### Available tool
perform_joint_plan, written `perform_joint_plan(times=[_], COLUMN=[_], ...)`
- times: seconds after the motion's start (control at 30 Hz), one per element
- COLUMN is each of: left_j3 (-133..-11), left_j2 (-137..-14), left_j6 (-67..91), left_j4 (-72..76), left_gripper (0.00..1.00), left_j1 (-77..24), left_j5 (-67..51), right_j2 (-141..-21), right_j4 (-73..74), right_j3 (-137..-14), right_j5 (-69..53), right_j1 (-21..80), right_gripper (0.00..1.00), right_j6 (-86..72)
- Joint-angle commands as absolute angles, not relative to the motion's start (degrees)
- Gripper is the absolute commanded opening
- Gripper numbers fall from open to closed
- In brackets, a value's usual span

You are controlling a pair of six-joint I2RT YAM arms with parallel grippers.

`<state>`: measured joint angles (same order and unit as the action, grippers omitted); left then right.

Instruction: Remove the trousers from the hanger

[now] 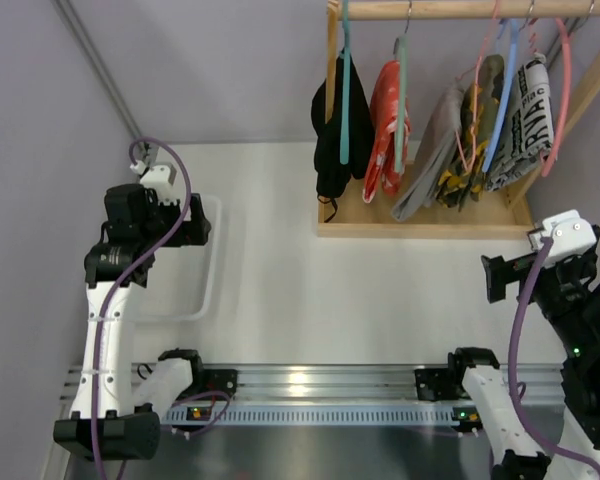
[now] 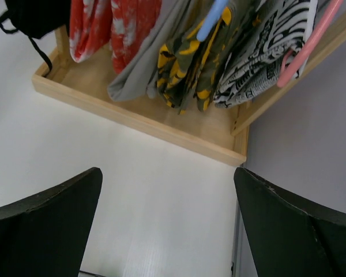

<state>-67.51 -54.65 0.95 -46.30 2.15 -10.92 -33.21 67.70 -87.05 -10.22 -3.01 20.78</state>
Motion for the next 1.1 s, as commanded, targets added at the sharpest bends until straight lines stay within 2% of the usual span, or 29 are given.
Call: perform_joint_plan(times=[0.0, 0.17, 0.37, 0.53, 0.67, 0.9, 1.07], left_j3=[-69.78, -70.93, -71.02, -70.66, -70.49, -70.49, -69.87], left_j2=[-54.93, -56.34, -56.43, -56.25, -56.78, -57.48, -57.39], left_j6=[2.81, 4.92, 6.5, 6.86, 7.21, 8.35, 8.88], left_j4=[-43.77, -43.94, -43.86, -43.86, -43.77, -43.77, -43.68], left_gripper=[0.99, 0.99, 0.99, 0.99, 0.99, 0.99, 0.99], left_j1=[2.11, 2.02, 2.02, 2.02, 2.29, 3.51, 4.22], left_j5=[-11.6, -10.28, -8.79, -7.12, -6.5, -6.95, -6.94], right_j2=[-38.21, -45.95, -57.19, -63.45, -67.92, -74.52, -78.56], right_j4=[69.43, 68.82, 60.48, 50.04, 42.29, 39.73, 39.29], right_j3=[-95.5, -103.79, -110.91, -116.71, -120.39, -125.85, -128.75], right_j5=[-16.42, -26.34, -36.63, -40.78, -42.62, -31.57, -20.5], right_j1=[-2.37, -2.37, -2.37, -2.02, -0.97, 11.41, 19.41], right_gripper=[0.99, 0.99, 0.99, 0.99, 0.93, 0.87, 0.77], right_j6=[18.02, 13.64, 4.42, -4.64, -13.78, -13.71, -10.9])
